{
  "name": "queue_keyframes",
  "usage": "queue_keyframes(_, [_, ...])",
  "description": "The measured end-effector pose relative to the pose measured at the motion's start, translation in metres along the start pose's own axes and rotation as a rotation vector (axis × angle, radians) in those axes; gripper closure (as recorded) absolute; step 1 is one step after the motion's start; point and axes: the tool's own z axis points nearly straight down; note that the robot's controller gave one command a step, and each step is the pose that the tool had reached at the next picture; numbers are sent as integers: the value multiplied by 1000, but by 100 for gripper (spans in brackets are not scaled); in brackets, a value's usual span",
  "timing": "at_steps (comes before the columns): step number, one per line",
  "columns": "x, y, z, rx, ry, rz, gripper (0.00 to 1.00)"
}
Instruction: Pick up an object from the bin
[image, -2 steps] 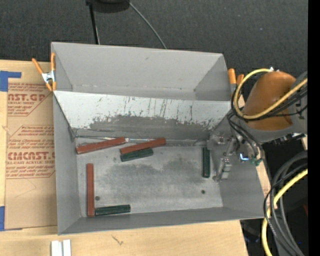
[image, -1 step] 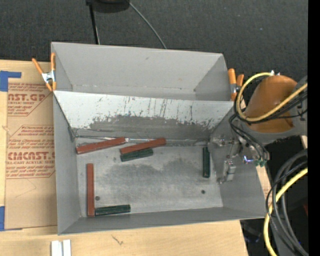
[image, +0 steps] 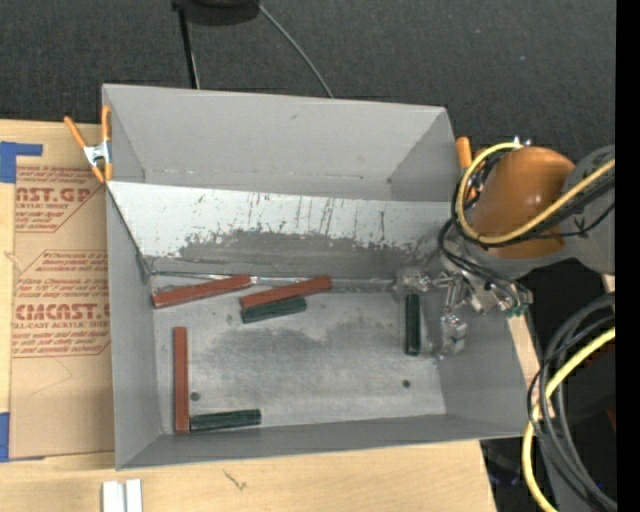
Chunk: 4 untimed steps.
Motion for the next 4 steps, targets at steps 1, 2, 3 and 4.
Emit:
queue_keyframes(1, [-17, -5, 18, -3, 2, -49, 0])
queue_keyframes(2, [2, 25, 14, -5, -1, -486, 100])
queue_keyframes(3, [2, 25, 14, -6, -1, -486, 100])
queue_keyframes(4, [32, 12, -147, 0, -2, -501, 100])
